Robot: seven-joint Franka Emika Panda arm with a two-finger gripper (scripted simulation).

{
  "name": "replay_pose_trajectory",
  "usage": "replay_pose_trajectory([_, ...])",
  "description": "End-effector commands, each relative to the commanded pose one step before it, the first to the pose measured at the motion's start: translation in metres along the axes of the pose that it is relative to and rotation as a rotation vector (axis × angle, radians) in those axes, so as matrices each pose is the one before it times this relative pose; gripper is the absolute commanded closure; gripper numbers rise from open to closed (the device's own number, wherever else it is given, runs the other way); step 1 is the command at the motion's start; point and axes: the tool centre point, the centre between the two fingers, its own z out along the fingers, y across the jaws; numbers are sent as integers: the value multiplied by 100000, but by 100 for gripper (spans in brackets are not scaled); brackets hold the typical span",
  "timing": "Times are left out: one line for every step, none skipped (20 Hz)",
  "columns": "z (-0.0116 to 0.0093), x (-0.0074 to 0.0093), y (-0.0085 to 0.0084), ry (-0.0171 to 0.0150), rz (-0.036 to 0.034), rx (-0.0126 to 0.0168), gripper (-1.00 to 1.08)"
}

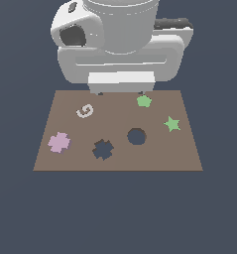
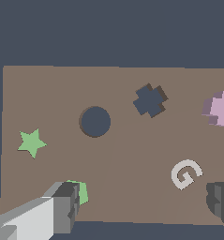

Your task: Insert a designated object into the corresponding slot on a board.

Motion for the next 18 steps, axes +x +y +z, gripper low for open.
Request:
replay_pose_trajectory([0, 0, 1, 0, 0, 0, -92])
replay_pose_trajectory([21, 12, 11, 0, 0, 0, -92])
replay_pose_trajectory([64, 35, 104, 0, 118, -17, -92])
replay_pose_trajectory([106, 59, 138, -1, 137, -17, -92])
replay_pose_trajectory([148, 83, 194, -1, 194, -24, -92])
replay_pose_trajectory([190, 106, 247, -1, 247, -30, -92])
replay_pose_trajectory([232, 129, 304, -2, 307, -37, -92])
replay_pose_trajectory([272, 152, 355, -2, 356, -42, -92])
replay_pose_trajectory([313, 175, 409, -2, 412, -47, -92])
replay_pose_trajectory([352, 197, 461, -3, 465, -53, -92])
replay_pose_trajectory([391, 219, 510, -3, 514, -57, -92])
replay_pose_trajectory([429, 241, 563, -3, 570, -61, -92])
replay_pose_trajectory([466, 263, 608, -4, 614, -64, -92])
replay_pose_trajectory([502, 284, 657, -4, 666, -66, -92])
replay_pose_trajectory([536, 305, 700, -4, 711, -68, -92])
replay_pose_trajectory([566, 324, 740, -4, 753, -69, -92])
replay_pose_trajectory([592, 340, 775, -5, 790, -68, -92])
replay_pose_trajectory([614, 356, 803, -5, 820, -67, -92])
